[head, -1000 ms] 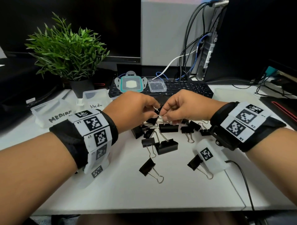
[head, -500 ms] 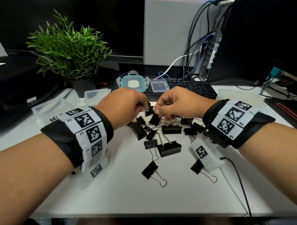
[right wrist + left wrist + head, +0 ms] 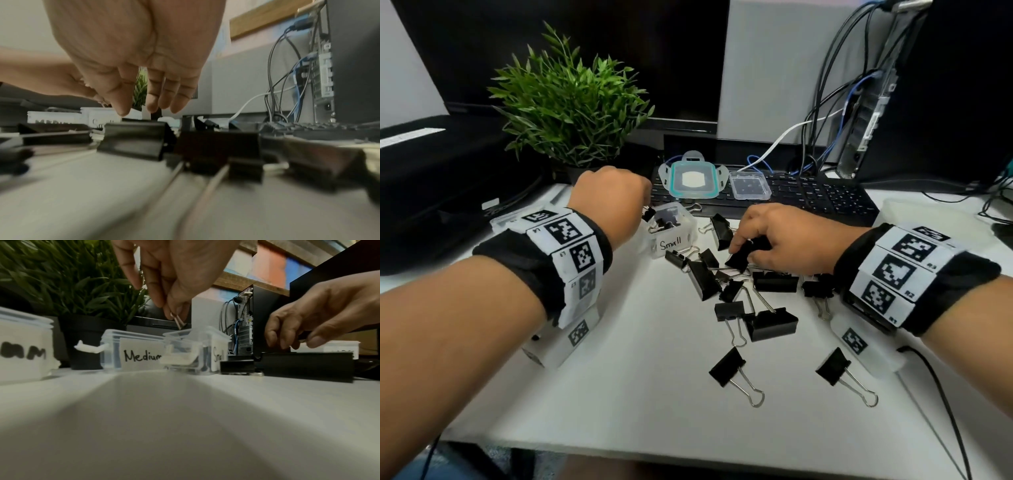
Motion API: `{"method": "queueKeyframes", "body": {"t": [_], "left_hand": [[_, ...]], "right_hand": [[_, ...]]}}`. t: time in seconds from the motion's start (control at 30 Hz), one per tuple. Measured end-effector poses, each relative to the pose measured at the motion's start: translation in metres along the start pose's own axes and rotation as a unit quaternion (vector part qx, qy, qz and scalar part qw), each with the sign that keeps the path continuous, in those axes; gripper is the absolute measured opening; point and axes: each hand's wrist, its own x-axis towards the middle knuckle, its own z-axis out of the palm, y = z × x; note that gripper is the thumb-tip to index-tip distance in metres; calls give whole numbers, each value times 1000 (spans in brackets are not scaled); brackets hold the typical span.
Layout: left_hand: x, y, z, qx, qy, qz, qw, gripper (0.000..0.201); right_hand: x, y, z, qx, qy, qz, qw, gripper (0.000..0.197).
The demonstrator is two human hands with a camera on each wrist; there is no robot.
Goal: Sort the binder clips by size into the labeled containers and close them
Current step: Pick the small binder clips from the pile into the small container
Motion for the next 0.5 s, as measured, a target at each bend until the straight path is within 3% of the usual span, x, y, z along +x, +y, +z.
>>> {"method": "queueKeyframes", "body": {"t": [0.2, 0.5], "left_hand": [[5, -8, 6, -40, -16, -17, 999, 35], [7, -7, 9, -121, -3, -24, 992, 41]], "right_hand": [[3, 1, 6, -7, -29, 0, 1000, 34], [1, 0, 5, -28, -40, 63, 997, 16]]}}
